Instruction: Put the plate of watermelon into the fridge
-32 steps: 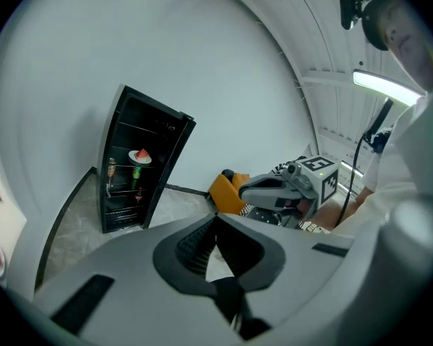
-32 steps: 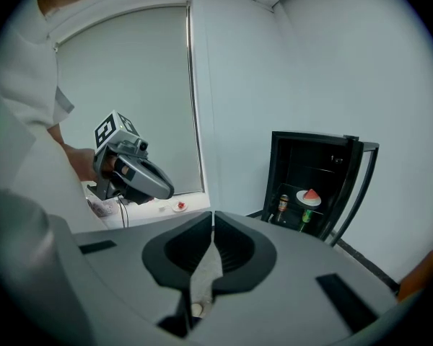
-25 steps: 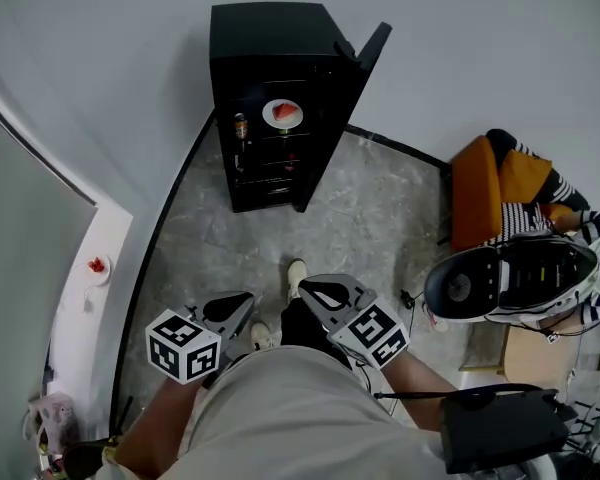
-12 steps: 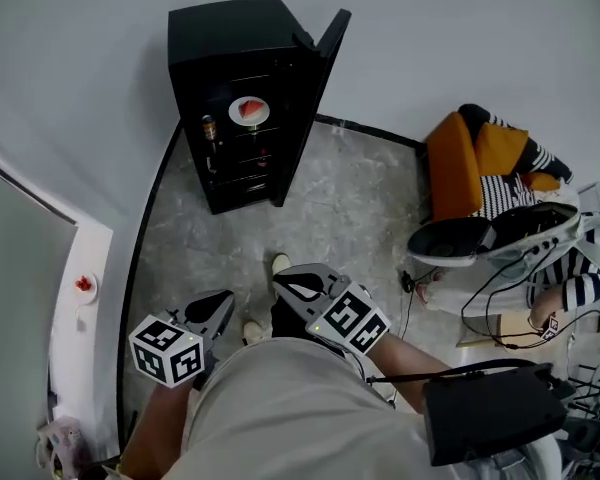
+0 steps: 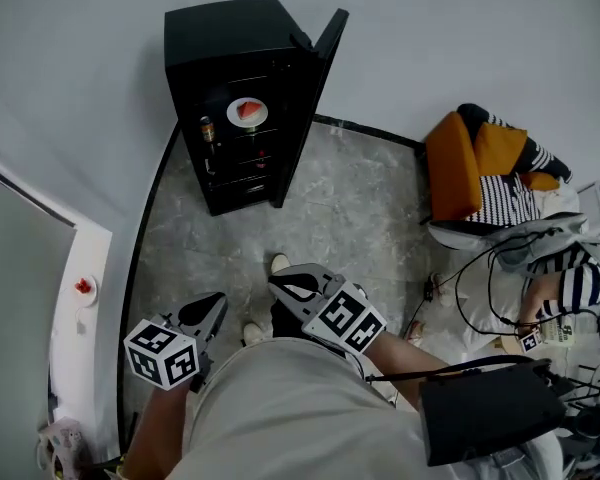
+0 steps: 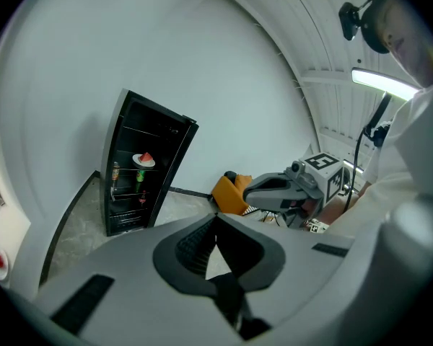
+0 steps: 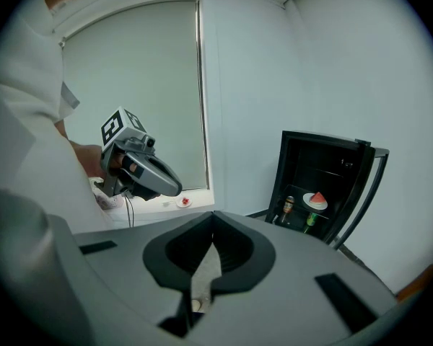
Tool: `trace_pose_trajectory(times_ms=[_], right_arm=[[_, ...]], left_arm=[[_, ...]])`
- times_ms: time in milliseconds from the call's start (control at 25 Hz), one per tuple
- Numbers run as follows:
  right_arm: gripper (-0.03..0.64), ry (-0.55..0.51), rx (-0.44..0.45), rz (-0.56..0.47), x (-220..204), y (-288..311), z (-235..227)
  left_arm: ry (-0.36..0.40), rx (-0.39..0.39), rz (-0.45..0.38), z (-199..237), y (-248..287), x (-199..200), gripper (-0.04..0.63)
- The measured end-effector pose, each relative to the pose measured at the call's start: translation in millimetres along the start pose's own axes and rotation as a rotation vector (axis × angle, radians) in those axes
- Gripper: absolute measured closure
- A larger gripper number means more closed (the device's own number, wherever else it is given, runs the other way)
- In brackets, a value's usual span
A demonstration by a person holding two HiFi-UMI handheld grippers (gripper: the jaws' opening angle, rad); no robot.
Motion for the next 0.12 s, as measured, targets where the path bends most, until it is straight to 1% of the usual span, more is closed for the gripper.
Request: trace_pose_trajectory(times_ms=[120], right_arm=[[0.601,0.009,-0.003,0.016,7.3,5.6,-24.4]], left_arm=[[-0.011,-0.008,0.011,10.8,14.4,19.4,0.583]])
Point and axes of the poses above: the fingertips, and each gripper's own axes: y forward along the fingers, z to its left, x out of its top, the point moved 7 cm from there along -y, backward along the fingers, and after that the axes turned 9 degrees about -x, right-handed, at the moved point
